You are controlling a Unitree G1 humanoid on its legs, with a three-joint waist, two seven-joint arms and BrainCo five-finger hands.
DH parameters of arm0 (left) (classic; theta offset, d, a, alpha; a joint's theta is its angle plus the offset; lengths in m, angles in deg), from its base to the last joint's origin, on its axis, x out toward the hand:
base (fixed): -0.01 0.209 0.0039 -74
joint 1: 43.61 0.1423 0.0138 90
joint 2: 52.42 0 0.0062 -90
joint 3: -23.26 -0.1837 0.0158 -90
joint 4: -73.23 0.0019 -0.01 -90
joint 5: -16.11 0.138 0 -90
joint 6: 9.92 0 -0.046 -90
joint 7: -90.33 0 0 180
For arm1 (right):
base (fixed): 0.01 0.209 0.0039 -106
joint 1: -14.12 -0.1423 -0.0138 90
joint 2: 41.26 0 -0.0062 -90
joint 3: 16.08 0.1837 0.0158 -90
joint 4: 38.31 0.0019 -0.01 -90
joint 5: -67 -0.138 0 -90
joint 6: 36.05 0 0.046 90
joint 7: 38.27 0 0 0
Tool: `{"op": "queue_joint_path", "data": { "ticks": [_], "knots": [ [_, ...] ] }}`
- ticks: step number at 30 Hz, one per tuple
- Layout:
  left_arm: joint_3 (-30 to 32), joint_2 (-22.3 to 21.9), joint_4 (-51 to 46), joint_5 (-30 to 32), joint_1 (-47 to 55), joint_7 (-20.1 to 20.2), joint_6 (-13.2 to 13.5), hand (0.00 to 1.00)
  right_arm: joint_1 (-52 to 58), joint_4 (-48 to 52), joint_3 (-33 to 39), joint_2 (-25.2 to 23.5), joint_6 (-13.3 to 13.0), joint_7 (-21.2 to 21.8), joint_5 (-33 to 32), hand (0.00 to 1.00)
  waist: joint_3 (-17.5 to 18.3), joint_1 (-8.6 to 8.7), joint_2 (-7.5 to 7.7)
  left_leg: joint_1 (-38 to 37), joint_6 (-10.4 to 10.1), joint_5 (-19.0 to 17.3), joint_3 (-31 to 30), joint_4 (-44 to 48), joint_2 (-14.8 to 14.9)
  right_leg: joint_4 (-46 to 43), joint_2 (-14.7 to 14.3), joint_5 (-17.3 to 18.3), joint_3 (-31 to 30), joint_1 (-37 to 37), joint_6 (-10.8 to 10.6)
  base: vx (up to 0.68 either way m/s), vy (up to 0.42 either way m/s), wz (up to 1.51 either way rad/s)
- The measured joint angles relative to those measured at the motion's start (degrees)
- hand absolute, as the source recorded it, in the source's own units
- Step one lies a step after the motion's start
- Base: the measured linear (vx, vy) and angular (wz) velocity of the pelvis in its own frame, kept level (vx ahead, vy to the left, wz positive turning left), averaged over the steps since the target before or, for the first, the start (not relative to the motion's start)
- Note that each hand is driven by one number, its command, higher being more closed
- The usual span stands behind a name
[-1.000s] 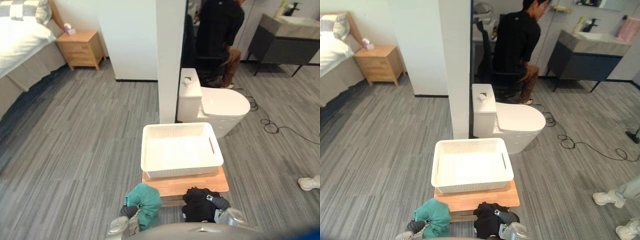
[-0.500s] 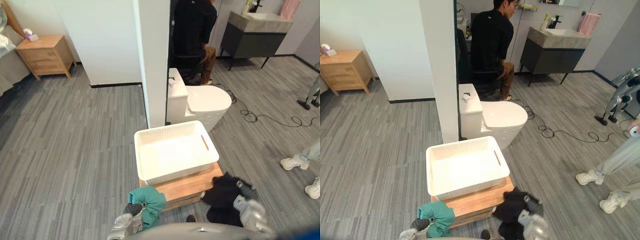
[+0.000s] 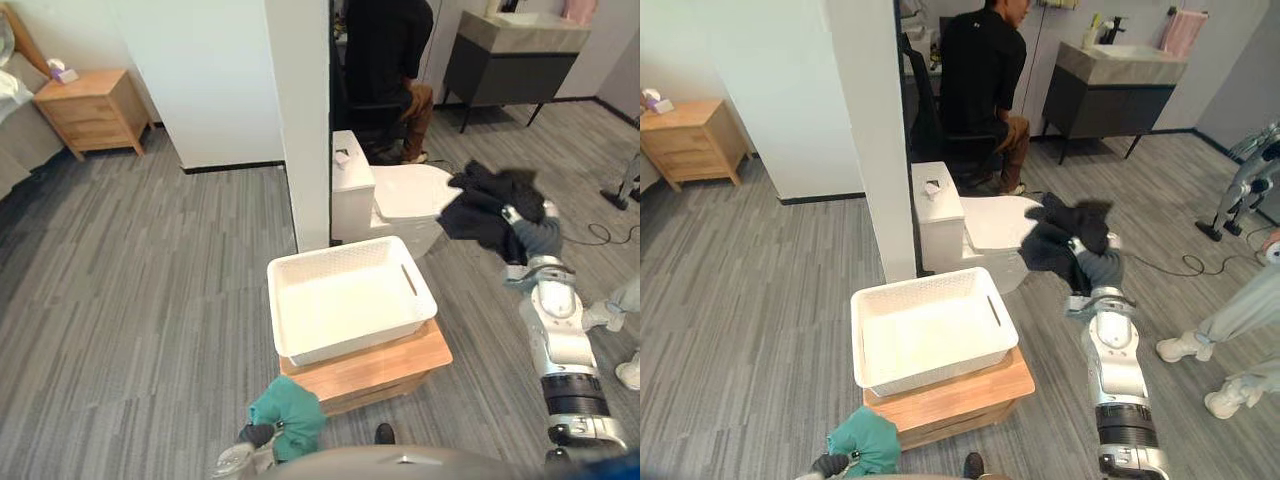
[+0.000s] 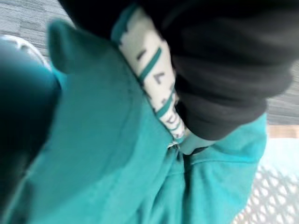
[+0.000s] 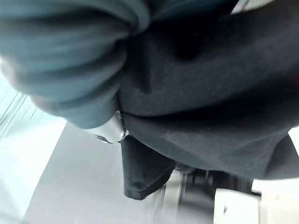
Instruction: Tidy the bed and pick cloth on bed and put in laundry
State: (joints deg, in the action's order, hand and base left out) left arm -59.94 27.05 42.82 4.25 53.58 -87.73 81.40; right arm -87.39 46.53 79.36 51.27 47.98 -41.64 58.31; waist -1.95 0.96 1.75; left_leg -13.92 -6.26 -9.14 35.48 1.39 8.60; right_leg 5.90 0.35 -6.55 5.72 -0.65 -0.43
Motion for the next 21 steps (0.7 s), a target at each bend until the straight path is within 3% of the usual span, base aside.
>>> {"op": "queue_joint_path", "data": {
  "ticks": [11, 17, 21],
  "knots": [
    [0.1, -0.4, 0.0, 0.1, 1.5, 0.2, 3.7, 1.00, -5.0, 3.1, -12.5, 2.7, 9.4, 7.7, -0.2, 1.00, -0.1, -0.04, -1.55, 2.4, 0.5, 0.5, -3.6, -0.2, -0.2, 0.0, 0.7, -0.4, 3.1, -0.8, 0.1, -0.01, 0.007, 0.12],
    [0.1, -0.3, 0.2, 0.2, 1.5, 0.6, 4.5, 1.00, -12.3, -1.4, -21.9, 1.6, 12.3, 8.0, -0.1, 1.00, -0.2, -0.56, -1.59, 2.5, 0.8, 0.7, -6.1, -0.2, -0.7, 0.0, 1.2, -0.5, 4.8, 0.1, 0.1, -0.03, 0.028, 0.15],
    [0.1, -0.3, 0.1, 0.2, 1.2, 0.6, 4.8, 1.00, -13.7, -6.1, -23.0, 0.3, 13.8, 6.5, -0.1, 1.00, -0.4, -1.64, -1.56, 3.0, 1.2, 1.0, -7.5, -0.2, -0.8, 0.0, 1.8, -0.4, 6.1, 0.3, 0.1, -0.08, 0.020, 0.19]
  ]
}}
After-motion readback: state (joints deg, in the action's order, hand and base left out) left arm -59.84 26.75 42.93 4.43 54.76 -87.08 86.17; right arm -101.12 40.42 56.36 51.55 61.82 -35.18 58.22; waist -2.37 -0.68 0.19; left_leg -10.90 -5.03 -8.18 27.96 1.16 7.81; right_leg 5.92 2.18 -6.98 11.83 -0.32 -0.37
